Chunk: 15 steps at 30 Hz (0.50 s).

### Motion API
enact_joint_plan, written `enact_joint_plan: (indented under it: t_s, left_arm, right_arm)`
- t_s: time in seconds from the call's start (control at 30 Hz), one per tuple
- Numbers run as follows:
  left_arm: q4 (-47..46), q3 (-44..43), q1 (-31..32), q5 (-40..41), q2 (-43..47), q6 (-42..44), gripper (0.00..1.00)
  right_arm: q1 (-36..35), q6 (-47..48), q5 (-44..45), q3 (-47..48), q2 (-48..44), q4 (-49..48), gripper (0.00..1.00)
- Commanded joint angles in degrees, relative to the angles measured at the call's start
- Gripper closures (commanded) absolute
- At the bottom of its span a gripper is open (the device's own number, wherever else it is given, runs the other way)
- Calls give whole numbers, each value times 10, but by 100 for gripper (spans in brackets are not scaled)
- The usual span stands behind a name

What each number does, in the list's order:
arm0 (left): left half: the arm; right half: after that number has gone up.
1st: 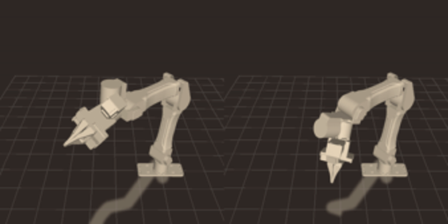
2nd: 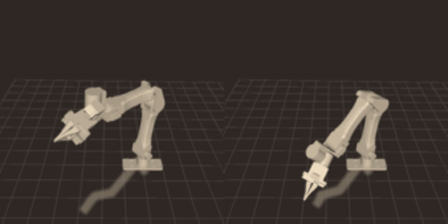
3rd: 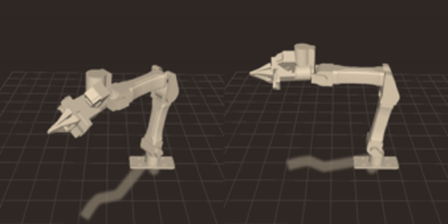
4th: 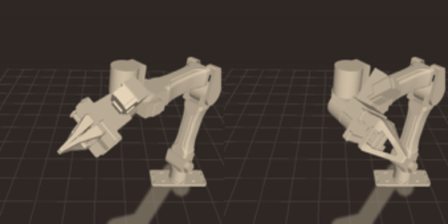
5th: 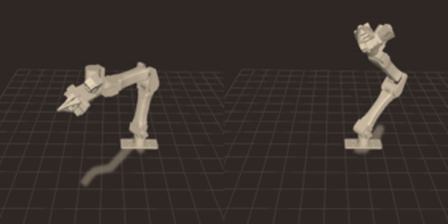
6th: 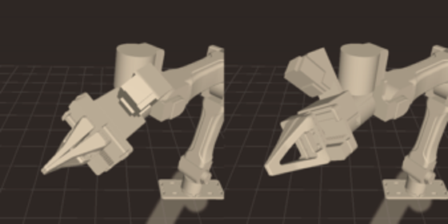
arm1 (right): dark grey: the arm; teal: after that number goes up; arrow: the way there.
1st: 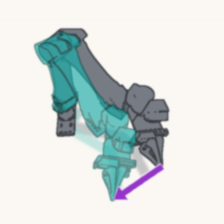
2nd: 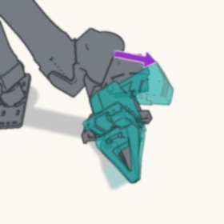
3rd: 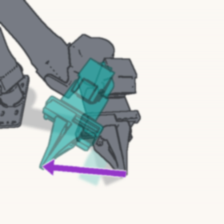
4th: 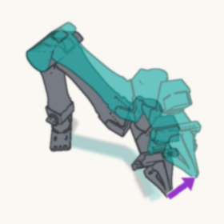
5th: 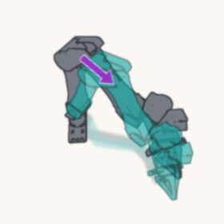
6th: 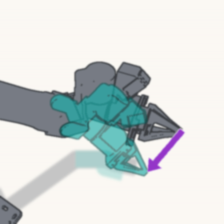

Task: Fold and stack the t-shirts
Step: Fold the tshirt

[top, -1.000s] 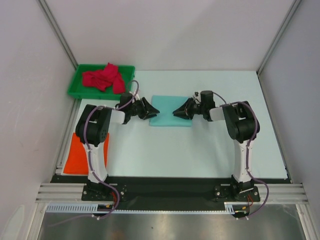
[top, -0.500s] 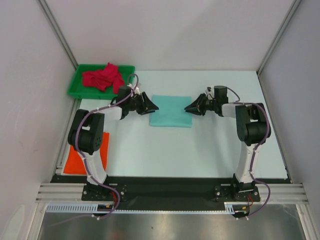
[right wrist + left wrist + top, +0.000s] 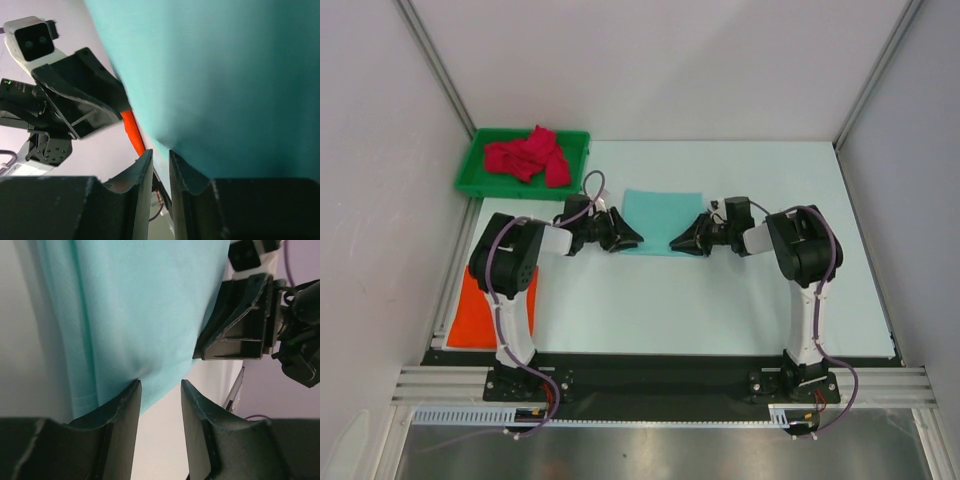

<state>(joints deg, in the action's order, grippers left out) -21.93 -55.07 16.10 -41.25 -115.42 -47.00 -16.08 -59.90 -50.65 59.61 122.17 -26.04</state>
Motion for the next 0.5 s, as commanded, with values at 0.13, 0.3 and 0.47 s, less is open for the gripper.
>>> enact_joint_plan:
  t_s: [0.13, 0.3, 0.47]
  left_arm:
    - [122, -14, -24, 14, 69, 119, 55]
    - [128, -21, -4, 10, 108, 103, 54]
    - [60, -24, 32, 4, 95, 37, 54]
  right_arm:
    - [87, 105, -17, -47, -83, 76, 75]
    - [106, 157, -9, -24, -127, 164, 74]
    - [105, 81, 0, -2, -106, 88, 74]
